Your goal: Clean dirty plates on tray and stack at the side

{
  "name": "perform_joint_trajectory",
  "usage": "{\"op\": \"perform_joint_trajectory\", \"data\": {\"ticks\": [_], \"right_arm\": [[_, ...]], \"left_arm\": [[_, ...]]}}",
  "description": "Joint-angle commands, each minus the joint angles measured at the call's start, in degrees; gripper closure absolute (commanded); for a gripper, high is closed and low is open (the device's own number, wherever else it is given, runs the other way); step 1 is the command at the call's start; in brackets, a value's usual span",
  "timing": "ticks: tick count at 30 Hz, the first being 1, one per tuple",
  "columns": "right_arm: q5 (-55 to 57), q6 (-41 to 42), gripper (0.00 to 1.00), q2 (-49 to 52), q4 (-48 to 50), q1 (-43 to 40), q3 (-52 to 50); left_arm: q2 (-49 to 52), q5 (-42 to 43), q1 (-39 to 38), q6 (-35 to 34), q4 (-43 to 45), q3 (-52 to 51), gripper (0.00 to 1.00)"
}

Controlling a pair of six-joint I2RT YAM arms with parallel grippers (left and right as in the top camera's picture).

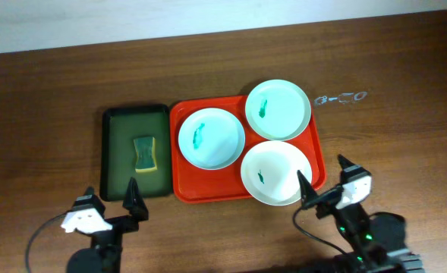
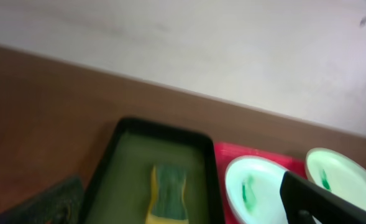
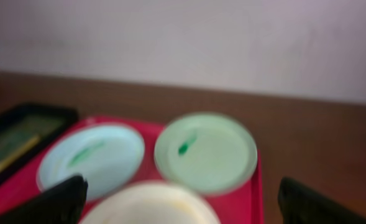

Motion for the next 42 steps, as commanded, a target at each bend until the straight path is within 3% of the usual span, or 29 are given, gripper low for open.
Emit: {"op": "perform_joint_trajectory", "data": {"ticks": [1, 4, 7, 11, 14, 18, 25, 26, 27, 28, 29, 30, 32, 33, 35, 37, 42], "right_arm": [[-0.13, 1.25, 0.02, 5.77, -5.05, -0.22, 13.99], [-0.44, 1.25, 0.02, 17.0, -14.32, -0.22, 28.11], [-5.29, 1.25, 0.02, 33.38, -27.45, -0.22, 44.89], [-8.26, 1.25, 0.01, 49.27, -38.16, -0.22, 55.91], [-15.63, 1.25, 0.02, 58.84, -39.36, -0.22, 57.16], [-28.85, 1.22, 0.02, 70.82, -41.86, -0.22, 57.13], [-29.03, 1.22, 0.02, 80.83, -40.54, -0.22, 57.13], [-29.03, 1.25, 0.07, 81.35, -40.57, -0.22, 57.13], [-29.0, 1.53, 0.4, 82.05, -40.39, -0.11, 57.13], [-28.65, 2.64, 0.57, 82.25, -40.3, -0.04, 57.09], [-26.27, 5.57, 0.75, 82.44, -39.95, 0.33, 57.09], [-21.64, 10.08, 0.77, 82.44, -39.6, 0.96, 57.09], [-14.43, 15.13, 0.78, 82.44, -38.71, 2.45, 57.09], [-11.74, 16.55, 0.75, 82.44, -37.88, 3.61, 57.09], [-6.56, 19.26, 0.64, 82.51, -34.67, 6.73, 57.09], [-2.75, 21.62, 0.55, 82.64, -31.36, 9.2, 57.09], [-0.2, 23.04, 0.54, 86.03, -24.59, 12.63, 57.09]], "left_arm": [[7.58, 1.09, -0.28, 0.35, -8.94, 17.16, 0.01], [18.08, 1.14, -0.28, 0.35, -17.31, 31.63, 0.01], [33.68, 2.36, -0.28, 1.36, -33.05, 51.01, 0.01], [50.66, 2.43, -0.28, 3.37, -52.57, 68.78, 0.01], [62.45, 2.4, -0.28, 3.34, -63.12, 77.31, 0.01], [71.67, 5.18, -0.28, 3.32, -65.51, 77.68, 0.01], [78.86, 4.92, -0.31, 3.34, -67.32, 77.68, 0.0], [79.01, 4.9, -0.35, 3.37, -67.01, 77.68, 0.02], [79.1, 4.63, -0.42, 3.41, -66.27, 77.64, 0.07], [79.14, 4.02, -0.44, 3.52, -65.57, 77.59, 0.12], [79.21, 3.82, -0.44, 5.07, -64.59, 77.57, 0.25], [79.32, 3.82, -0.44, 5.55, -64.02, 77.57, 0.43], [79.58, 3.63, -0.44, 5.6, -62.82, 77.57, 0.8], [79.93, 3.65, -0.44, 5.97, -62.16, 77.57, 0.88], [81.57, 3.65, -0.46, 6.43, -60.98, 77.57, 0.95], [84.04, 3.65, -0.9, 7.28, -60.19, 77.57, 0.91], [91.3, 0.11, -4.92, 7.45, -56.26, 77.57, 0.71]]}}
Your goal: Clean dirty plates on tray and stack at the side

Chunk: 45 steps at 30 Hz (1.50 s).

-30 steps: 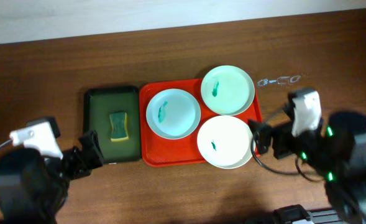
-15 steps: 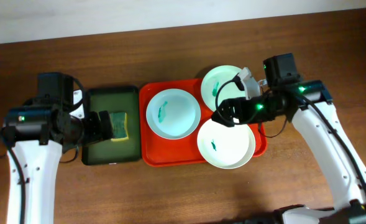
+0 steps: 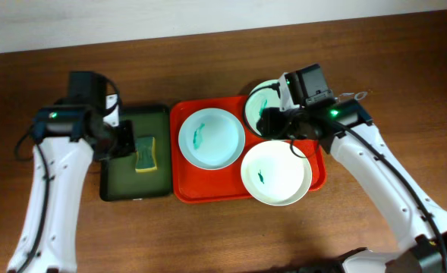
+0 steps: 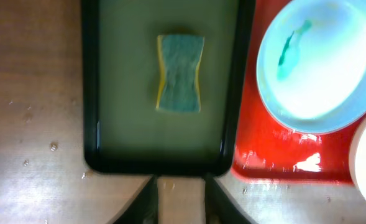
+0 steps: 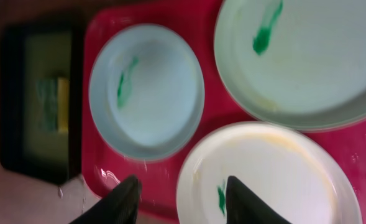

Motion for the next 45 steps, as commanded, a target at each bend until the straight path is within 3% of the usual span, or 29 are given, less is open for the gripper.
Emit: {"op": "perform_joint_trajectory", "data": {"ticks": [1, 3, 10, 18, 25, 45], "right_arm": [[5.27, 3.06, 0.55, 4.5, 2.8, 2.08, 0.66], [5.62, 3.39, 0.63, 8.61, 5.64, 2.58, 0.66], [5.16, 4.07, 0.77, 22.75, 13.53, 3.58, 0.66], [0.42, 6.23, 0.9, 24.57, 14.27, 3.58, 0.63], [0.46, 7.45, 0.82, 24.68, 14.49, 3.58, -0.85], [5.44, 8.55, 0.83, 24.79, 14.93, 5.46, -1.99]], "left_arm": [[4.5, -3.61, -2.78, 0.94, 2.6, 0.9, 0.68], [7.02, -3.76, -3.72, 0.94, 4.39, 0.9, 0.66], [11.02, -5.22, -3.72, 0.92, 6.21, 0.9, 0.58], [11.02, -5.33, -3.74, 0.92, 8.0, 0.9, 0.52], [11.02, -5.31, -3.74, 0.9, 8.07, 0.9, 0.51], [11.02, -5.09, -3.74, 0.9, 7.67, 0.9, 0.51]]}}
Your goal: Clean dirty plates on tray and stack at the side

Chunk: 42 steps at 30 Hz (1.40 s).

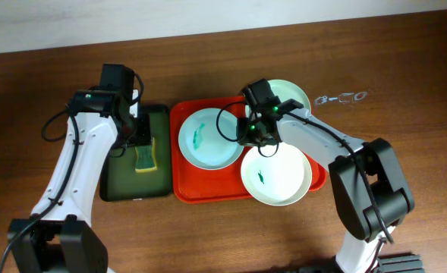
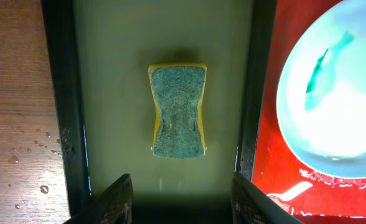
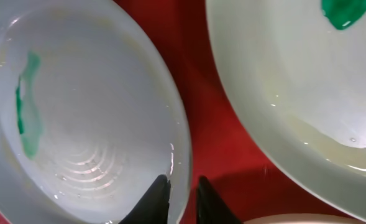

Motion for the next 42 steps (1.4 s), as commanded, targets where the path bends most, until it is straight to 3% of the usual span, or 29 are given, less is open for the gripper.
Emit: {"op": "perform_joint_trajectory", "data": {"ticks": [1, 16, 18, 23, 30, 42], "right_arm": [[2.01, 1.36, 0.83, 0.63, 0.15, 0.33, -0.66], [1.33, 1.33, 0.86, 2.47, 1.64, 0.33, -0.66], [1.03, 1.33, 0.96, 2.47, 1.64, 0.33, -0.66], [0.5, 1.31, 0.96, 2.47, 1.66, 0.33, -0.66], [0.5, 1.31, 0.96, 2.47, 1.66, 0.33, -0.66], [0.5, 1.31, 0.96, 2.47, 1.68, 0.33, -0.66]], "left_arm": [[0.2, -0.2, -0.07, 0.7, -0.35, 0.9, 0.51], [0.2, -0.22, -0.07, 0.7, -0.26, 0.9, 0.5], [0.2, -0.22, -0.07, 0.7, -0.24, 0.9, 0.5], [0.79, -0.22, -0.07, 0.7, -0.7, 0.87, 0.5], [8.04, 0.5, -0.07, 2.99, 0.39, 0.87, 0.55], [17.22, 1.53, 0.0, 5.01, 2.84, 0.79, 0.5]]}}
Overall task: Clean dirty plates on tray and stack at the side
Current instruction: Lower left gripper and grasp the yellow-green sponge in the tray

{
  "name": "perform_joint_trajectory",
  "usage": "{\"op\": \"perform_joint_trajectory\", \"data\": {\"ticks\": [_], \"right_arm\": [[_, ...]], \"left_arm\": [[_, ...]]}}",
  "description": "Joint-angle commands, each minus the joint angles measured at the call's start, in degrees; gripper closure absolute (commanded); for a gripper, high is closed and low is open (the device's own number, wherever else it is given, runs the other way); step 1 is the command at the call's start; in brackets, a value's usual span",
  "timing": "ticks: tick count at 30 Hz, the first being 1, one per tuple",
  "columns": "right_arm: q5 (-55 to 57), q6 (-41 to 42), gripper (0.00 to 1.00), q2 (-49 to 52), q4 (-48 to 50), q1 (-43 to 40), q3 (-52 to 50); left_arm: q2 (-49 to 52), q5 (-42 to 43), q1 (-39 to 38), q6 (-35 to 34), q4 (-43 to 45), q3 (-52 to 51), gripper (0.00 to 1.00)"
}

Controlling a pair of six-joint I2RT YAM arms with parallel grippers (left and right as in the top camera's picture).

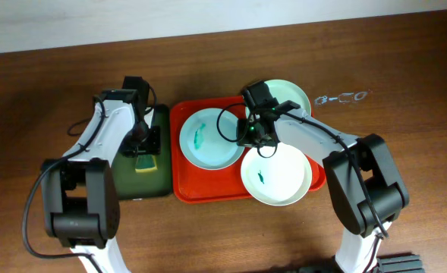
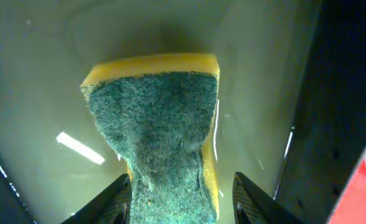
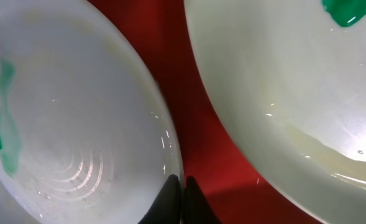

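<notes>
Three stained plates lie on the red tray (image 1: 184, 189): a light-blue plate (image 1: 208, 144) on the left, a pale green plate (image 1: 290, 97) at the back, and a white plate (image 1: 278, 176) in front. My right gripper (image 3: 179, 182) is shut on the light-blue plate's (image 3: 64, 124) right rim, beside the green plate (image 3: 294, 81). A yellow sponge with a green scouring face (image 2: 158, 118) lies in shallow water in the black tray (image 1: 132, 189). My left gripper (image 2: 181, 179) is open and low, one finger on each side of the sponge.
A small clear object (image 1: 343, 98) lies on the wooden table (image 1: 405, 68) right of the red tray. The black tray's dark wall (image 2: 332, 93) rises close to the right of my left gripper. The table's back edge meets a pale wall.
My left gripper has come down from well above the black tray and now straddles the sponge. My right gripper's fingers, slightly apart at the light-blue plate's rim, are now shut on it.
Both arms first sat low at the table's front edge. Then the left was above the black tray and the right above the red tray. Later each was closer to its target, and now the left straddles the sponge and the right grips the light-blue plate's rim.
</notes>
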Motion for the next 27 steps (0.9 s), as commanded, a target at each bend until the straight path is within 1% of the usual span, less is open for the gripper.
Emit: {"op": "perform_joint_trajectory", "data": {"ticks": [1, 6, 9, 12, 17, 20, 22, 24, 26, 27], "right_arm": [[-0.33, 0.28, 0.96, 0.33, 0.15, 0.33, -0.48], [-0.33, 0.28, 0.96, 0.31, 0.15, 0.33, -0.48], [-0.33, 0.28, 0.96, 0.33, 0.15, 0.33, -0.48], [-0.33, 0.28, 0.96, 0.31, 0.15, 0.33, -0.48], [-0.33, 0.28, 0.96, 0.33, 0.15, 0.33, -0.48], [-0.33, 0.28, 0.96, 0.33, 0.15, 0.33, -0.48], [-0.33, 0.28, 0.96, 0.33, 0.15, 0.33, -0.48], [-0.33, 0.28, 0.96, 0.31, 0.15, 0.33, -0.48], [-0.33, 0.26, 0.96, 0.33, 0.15, 0.33, -0.48], [-0.33, 0.28, 0.96, 0.31, 0.15, 0.33, -0.48]], "left_arm": [[0.55, 0.02, 0.0, 0.92, 0.44, 0.76, 0.5], [0.57, 0.0, 0.0, 0.9, 3.3, -1.27, 0.52], [0.57, -0.04, 0.0, 0.9, 4.87, -2.47, 0.51], [0.55, -2.69, 0.13, 0.15, 4.76, -2.47, 0.52], [0.55, -2.82, 0.15, -0.66, 4.35, -2.47, 0.52], [0.55, -2.82, 0.15, -1.81, 4.07, -2.69, 0.57], [0.57, -2.84, 0.15, -3.52, 4.13, -2.91, 0.57], [0.57, -2.86, 0.15, -3.67, 4.13, -2.91, 0.55], [0.57, -4.28, 0.15, -3.87, 4.15, -2.93, 0.44], [0.57, -4.35, 0.15, -3.89, 4.15, -2.93, 0.45]]}}
